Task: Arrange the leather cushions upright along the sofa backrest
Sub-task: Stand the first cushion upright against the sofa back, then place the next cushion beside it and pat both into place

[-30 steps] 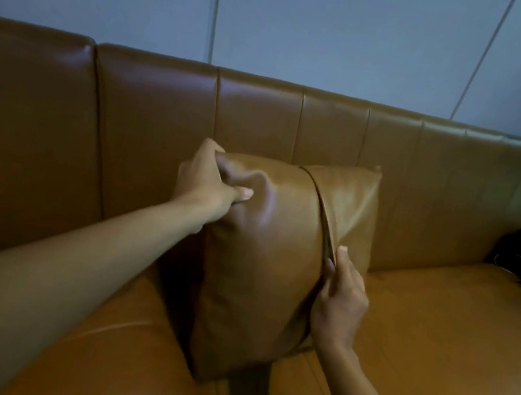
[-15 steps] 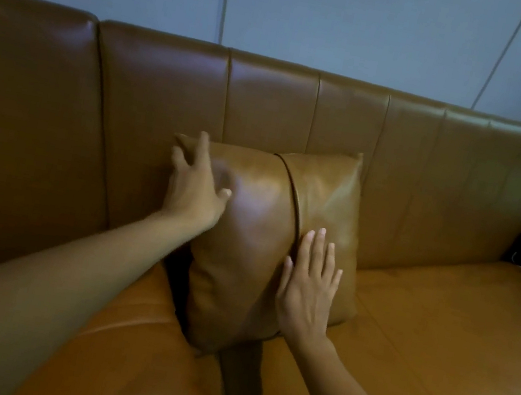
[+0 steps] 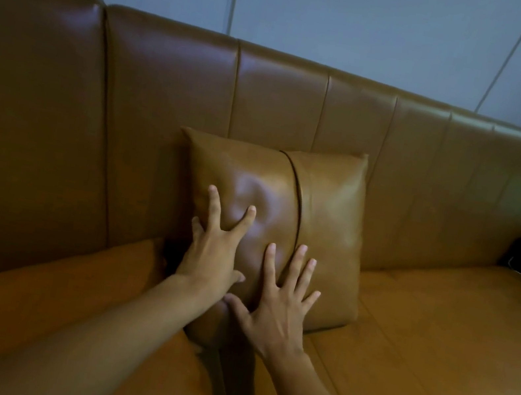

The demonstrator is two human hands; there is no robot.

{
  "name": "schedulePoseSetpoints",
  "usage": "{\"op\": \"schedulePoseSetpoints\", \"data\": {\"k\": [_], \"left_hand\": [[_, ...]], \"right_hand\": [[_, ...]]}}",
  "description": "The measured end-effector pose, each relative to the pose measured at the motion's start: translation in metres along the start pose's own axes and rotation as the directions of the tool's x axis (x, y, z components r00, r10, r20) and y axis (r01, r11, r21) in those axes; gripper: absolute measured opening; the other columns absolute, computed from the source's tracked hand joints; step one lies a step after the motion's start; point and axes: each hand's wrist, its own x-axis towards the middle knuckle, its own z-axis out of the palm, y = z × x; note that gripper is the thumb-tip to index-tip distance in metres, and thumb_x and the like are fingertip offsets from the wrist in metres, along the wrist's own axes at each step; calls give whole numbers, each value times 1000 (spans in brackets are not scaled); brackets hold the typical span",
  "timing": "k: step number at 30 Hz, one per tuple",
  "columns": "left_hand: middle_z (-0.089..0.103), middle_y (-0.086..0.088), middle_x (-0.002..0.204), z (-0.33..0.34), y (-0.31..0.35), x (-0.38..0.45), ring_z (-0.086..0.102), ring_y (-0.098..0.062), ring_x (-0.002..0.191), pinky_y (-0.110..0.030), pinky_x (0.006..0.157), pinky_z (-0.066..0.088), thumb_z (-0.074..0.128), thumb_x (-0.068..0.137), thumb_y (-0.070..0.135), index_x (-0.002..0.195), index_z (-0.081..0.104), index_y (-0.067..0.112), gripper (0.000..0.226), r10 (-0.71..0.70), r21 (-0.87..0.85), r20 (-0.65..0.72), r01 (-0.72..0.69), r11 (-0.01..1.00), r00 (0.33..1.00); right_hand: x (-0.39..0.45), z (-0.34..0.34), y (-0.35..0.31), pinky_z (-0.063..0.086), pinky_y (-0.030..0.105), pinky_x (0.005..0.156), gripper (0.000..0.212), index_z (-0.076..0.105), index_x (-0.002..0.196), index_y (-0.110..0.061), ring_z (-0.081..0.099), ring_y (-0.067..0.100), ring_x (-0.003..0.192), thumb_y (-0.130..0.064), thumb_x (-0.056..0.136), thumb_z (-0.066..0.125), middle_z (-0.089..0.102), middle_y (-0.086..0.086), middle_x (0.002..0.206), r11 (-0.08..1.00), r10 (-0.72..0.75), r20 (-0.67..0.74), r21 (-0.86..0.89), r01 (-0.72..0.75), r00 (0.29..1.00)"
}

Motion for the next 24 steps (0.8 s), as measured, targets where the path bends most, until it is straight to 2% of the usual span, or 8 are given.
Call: {"op": "schedulePoseSetpoints", "data": {"k": [5,9,13,16,20,24], "left_hand": [[-39,-8,154,-7,-8,-3,13,-49,144,-47,102,43,81,76,35,151,-1,49,112,37,17,10,-37,999,999],[-30,-8,159,-21,-12,-11,18,-43,144,-47,96,48,78,76,47,151,3,47,107,97,85,-15,-96,992,995],[-18,-11,162,-41,-27,-24,25,-40,142,-48,97,47,73,77,56,151,11,44,97,124,122,-44,-118,986,991],[-8,-11,164,-59,-47,-39,28,-38,142,-47,99,46,69,79,58,152,16,42,91,114,111,-69,-106,988,991],[-3,-12,164,-83,-77,-62,29,-37,142,-44,99,46,67,81,57,152,11,43,91,70,141,-101,-55,989,992],[-5,-11,164,-105,-110,-85,29,-37,142,-44,98,46,65,82,59,152,7,44,92,1,150,-95,13,989,995]], "right_hand": [[0,-3,-2,11,78,109,106,-33,147,-44,-33,42,146,-93,78,30,-44,10,157,1000,7,23,-17,-7,1000],[-7,-8,-10,13,77,112,102,-31,148,-45,-28,40,148,-91,80,30,-39,10,159,1000,27,-1,-3,-27,1000],[-17,-17,-31,13,74,114,88,-4,157,-43,-14,38,152,-82,88,33,-21,10,165,999,-24,-86,44,28,996],[-21,-24,-56,22,71,113,81,16,159,-37,6,39,154,-75,90,38,4,16,168,995,-75,-148,51,83,986],[-21,-32,-97,26,68,113,77,22,157,-35,14,37,153,-72,92,39,18,18,166,989,-122,-158,59,132,980],[-23,-34,-138,21,63,117,75,22,157,-34,14,34,153,-72,93,32,20,15,166,977,-180,-138,94,193,974]]}}
